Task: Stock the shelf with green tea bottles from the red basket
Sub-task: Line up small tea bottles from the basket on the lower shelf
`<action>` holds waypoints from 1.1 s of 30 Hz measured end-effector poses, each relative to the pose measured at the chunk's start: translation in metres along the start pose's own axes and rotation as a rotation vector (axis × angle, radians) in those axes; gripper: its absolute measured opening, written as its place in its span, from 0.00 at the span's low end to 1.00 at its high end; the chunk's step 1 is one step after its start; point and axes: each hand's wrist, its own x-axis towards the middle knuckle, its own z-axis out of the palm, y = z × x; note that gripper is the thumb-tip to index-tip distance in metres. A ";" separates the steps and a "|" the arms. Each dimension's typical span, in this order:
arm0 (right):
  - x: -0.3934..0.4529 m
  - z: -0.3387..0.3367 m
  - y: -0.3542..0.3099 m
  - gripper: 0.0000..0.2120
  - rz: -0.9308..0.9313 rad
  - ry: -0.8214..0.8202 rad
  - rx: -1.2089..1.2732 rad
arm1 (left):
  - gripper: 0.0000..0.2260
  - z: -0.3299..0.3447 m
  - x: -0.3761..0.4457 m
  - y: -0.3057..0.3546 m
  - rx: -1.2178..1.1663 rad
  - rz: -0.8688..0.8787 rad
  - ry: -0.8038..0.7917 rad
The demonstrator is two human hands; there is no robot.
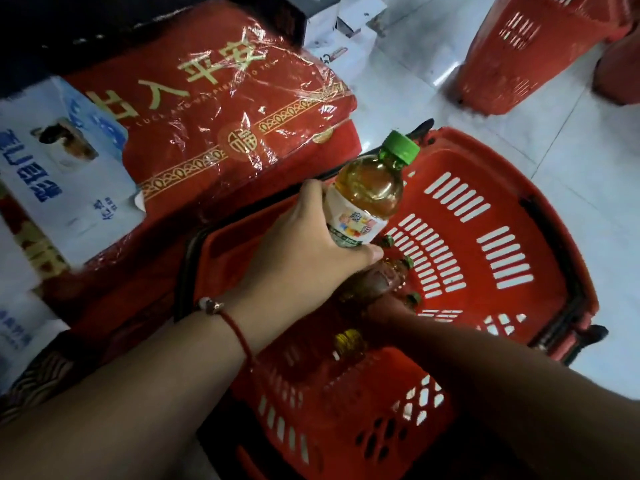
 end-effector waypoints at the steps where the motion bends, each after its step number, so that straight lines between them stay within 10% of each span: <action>1: 0.003 0.001 0.000 0.19 -0.021 0.006 -0.091 | 0.27 -0.002 0.000 0.000 0.007 -0.004 0.003; 13: -0.105 -0.066 -0.012 0.32 -0.127 0.271 0.282 | 0.27 -0.051 -0.014 0.020 -0.094 0.005 0.133; 20: -0.251 -0.094 -0.036 0.32 -0.221 0.676 1.468 | 0.26 -0.103 -0.059 0.038 -0.205 0.041 0.291; 27: -0.339 -0.118 -0.058 0.17 -0.764 0.696 2.594 | 0.30 -0.138 -0.121 0.046 -0.252 0.004 0.387; 30: -0.357 -0.134 -0.058 0.13 -0.940 0.819 2.621 | 0.17 -0.144 -0.149 0.052 -0.282 0.003 0.423; 33: -0.348 -0.143 -0.055 0.38 -0.853 0.863 2.403 | 0.16 -0.149 -0.171 0.059 -0.304 -0.008 0.439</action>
